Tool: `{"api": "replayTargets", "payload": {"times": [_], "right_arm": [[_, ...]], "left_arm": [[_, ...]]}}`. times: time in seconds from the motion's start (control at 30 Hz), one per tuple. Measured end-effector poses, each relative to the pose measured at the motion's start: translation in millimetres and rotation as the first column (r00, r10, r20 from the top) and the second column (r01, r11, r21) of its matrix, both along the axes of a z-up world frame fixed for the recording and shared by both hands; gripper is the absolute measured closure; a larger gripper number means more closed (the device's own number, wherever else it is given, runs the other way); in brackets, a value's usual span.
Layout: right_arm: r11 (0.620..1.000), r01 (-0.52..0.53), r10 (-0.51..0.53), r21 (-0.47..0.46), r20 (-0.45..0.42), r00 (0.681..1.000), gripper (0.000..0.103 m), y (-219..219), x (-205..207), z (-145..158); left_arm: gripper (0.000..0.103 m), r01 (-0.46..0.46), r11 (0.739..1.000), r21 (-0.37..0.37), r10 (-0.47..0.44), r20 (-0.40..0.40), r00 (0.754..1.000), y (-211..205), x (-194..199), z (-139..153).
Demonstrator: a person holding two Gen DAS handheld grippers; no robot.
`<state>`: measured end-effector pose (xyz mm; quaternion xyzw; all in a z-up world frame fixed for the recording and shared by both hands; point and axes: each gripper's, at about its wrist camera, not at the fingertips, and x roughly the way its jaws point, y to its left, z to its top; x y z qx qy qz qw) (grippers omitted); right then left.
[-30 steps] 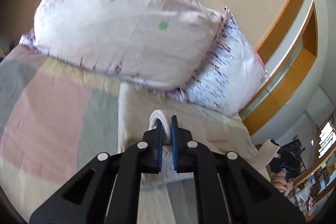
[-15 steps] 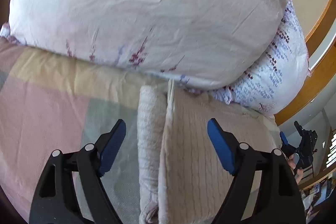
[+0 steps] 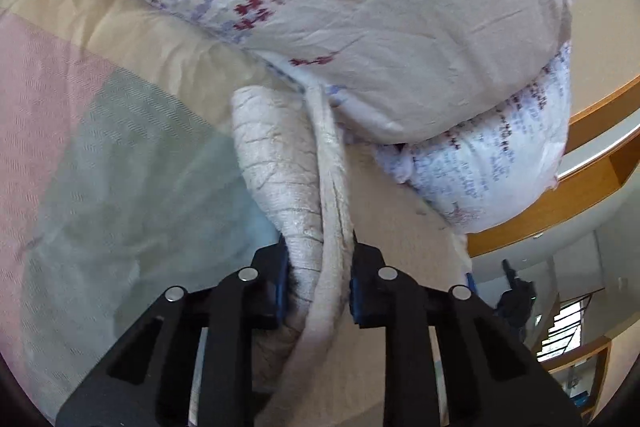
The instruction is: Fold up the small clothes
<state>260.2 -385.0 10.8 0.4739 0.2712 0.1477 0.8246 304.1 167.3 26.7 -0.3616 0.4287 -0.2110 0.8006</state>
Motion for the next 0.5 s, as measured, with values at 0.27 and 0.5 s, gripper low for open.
{"api": "replayTargets", "payload": {"times": [0.27, 0.5], "right_arm": [[0.993, 0.092, -0.087, -0.079, 0.069, 0.994, 0.014, -22.2, -14.5, 25.3], [0.984, 0.153, -0.153, -0.095, 0.012, 0.988, 0.014, -64.3, -24.5, 21.8]], "left_arm": [[0.081, 0.27, 0.944, -0.189, -0.233, 0.194, 0.953, -192.7, 23.3, 71.9], [0.034, 0.392, 0.823, -0.411, -0.382, 0.11, 0.918, -284.3, 41.6, 39.1]]}}
